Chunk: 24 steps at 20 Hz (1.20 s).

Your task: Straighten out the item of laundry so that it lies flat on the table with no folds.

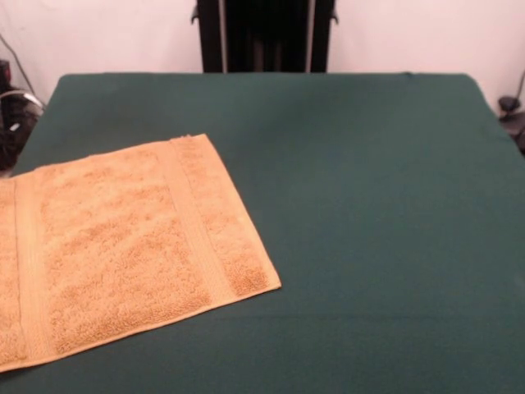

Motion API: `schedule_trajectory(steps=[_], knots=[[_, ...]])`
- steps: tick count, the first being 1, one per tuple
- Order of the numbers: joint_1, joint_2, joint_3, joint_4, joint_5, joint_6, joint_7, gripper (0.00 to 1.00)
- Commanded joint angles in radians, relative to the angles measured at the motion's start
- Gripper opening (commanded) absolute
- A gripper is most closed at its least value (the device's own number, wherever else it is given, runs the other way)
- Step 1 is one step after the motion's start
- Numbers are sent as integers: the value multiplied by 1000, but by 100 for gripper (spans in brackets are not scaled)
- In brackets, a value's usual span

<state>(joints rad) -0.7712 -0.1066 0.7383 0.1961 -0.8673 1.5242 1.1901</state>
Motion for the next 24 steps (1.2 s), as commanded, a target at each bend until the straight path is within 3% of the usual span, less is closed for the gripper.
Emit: schedule_trajectory(steps=[1, 8, 16, 24], knots=[[46, 10, 41, 78, -44, 58, -31, 100], [43, 96, 34, 119, -23, 6, -128, 100], [71, 85, -24, 203, 73, -28, 68, 100], [101, 74, -123, 317, 174, -175, 245, 100]])
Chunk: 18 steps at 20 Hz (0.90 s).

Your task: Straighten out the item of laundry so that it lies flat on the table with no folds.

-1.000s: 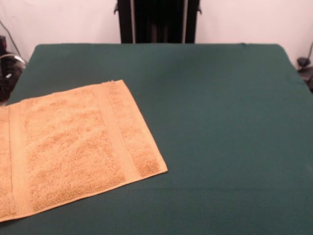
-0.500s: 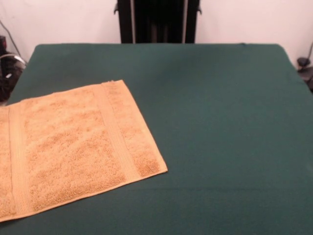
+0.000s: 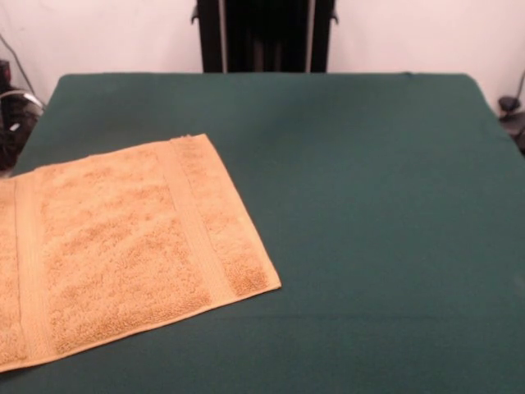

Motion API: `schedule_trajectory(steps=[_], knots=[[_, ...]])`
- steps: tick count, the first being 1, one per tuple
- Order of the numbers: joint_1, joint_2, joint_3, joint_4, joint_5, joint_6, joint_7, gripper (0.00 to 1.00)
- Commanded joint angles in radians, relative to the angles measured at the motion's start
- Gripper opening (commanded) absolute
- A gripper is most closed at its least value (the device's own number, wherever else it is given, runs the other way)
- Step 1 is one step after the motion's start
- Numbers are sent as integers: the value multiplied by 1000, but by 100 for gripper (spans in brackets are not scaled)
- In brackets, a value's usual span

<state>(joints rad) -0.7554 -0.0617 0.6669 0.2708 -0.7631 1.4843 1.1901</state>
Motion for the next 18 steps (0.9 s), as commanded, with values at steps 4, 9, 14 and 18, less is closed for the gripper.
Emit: schedule_trajectory(steps=[4, 9, 14, 18], knots=[[96, 32, -75, 275, 116, -166, 283, 100], [126, 43, -100, 277, 169, -179, 328, 100], [157, 48, -132, 262, 203, -177, 364, 100], [170, 59, -147, 242, 229, -176, 362, 100]])
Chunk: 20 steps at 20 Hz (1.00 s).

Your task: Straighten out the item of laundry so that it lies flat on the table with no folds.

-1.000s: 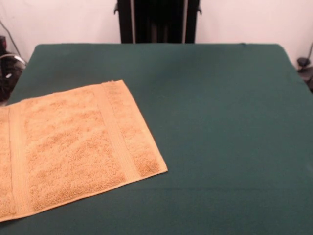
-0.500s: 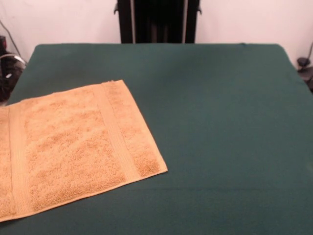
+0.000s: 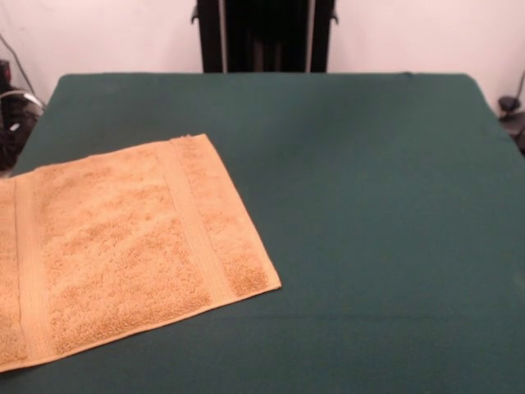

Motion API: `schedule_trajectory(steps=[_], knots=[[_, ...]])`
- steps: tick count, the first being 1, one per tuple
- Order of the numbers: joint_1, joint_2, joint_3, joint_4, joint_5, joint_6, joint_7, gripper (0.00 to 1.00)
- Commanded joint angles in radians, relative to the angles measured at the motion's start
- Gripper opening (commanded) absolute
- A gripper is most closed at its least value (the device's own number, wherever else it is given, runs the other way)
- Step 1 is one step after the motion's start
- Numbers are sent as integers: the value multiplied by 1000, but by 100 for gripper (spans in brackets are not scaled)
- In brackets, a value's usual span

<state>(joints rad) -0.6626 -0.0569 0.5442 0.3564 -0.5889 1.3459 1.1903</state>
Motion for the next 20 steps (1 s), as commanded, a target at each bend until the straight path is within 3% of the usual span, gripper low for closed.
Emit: schedule_trajectory(steps=[1, 20], knots=[[78, 57, -26, 155, 66, -39, 360, 100], [124, 0, -149, 311, 210, -178, 433, 100]])
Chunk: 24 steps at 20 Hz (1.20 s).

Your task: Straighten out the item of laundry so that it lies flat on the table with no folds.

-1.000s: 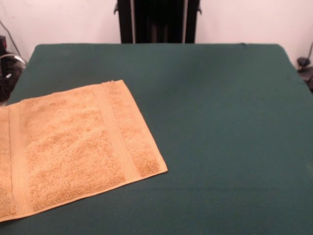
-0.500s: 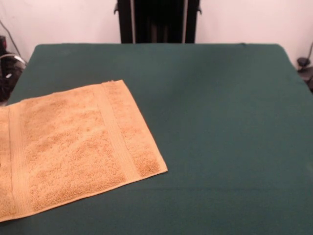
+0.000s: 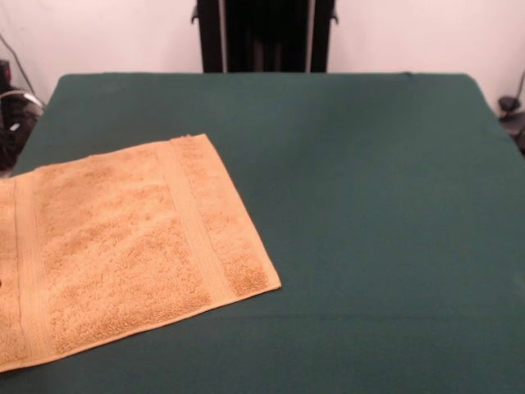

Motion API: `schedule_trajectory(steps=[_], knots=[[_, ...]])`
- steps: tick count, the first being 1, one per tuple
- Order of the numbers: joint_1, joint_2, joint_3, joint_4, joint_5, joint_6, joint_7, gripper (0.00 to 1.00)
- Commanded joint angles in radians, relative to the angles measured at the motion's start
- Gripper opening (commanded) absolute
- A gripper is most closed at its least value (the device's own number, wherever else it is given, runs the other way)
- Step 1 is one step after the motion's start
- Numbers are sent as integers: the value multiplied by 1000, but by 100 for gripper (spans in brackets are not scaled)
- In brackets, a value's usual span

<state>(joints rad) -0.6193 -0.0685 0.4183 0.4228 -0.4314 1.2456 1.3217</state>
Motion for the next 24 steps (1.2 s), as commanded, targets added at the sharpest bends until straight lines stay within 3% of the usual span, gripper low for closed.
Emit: schedule_trajectory(steps=[1, 14, 24], knots=[[84, 13, -27, 240, 57, -78, 302, 100], [124, 29, -88, 260, 103, -139, 311, 100], [174, 49, -126, 250, 142, -173, 399, 100]])
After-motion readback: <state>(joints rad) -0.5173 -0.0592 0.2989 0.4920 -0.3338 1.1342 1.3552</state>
